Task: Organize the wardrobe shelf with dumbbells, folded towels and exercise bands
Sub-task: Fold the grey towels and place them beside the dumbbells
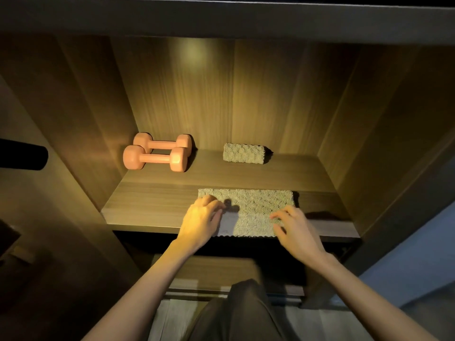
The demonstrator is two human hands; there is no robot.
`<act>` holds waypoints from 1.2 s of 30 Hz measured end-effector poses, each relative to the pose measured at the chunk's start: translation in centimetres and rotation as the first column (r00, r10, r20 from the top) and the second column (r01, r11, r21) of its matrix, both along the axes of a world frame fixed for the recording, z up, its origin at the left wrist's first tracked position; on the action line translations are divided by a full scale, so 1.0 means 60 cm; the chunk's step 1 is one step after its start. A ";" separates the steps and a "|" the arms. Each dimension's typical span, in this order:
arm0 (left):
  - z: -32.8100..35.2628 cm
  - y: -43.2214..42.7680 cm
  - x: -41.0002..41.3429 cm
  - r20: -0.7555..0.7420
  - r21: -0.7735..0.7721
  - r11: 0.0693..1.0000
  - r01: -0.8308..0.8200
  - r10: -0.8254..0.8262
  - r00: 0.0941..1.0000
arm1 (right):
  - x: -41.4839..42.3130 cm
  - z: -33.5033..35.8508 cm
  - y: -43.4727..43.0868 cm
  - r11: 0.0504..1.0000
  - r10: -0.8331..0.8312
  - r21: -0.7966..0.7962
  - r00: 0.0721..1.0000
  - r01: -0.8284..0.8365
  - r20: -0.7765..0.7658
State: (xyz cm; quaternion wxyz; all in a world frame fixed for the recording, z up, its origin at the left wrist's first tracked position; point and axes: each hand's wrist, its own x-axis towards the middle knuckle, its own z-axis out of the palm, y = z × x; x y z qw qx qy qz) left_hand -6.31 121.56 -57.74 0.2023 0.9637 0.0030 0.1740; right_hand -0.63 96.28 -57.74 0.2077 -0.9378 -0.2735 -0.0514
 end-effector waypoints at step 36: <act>-0.070 0.011 -0.062 -0.264 0.212 0.943 0.255 -0.196 0.944 | 0.000 -0.031 0.037 0.930 0.340 -0.051 0.907 -0.363 -0.250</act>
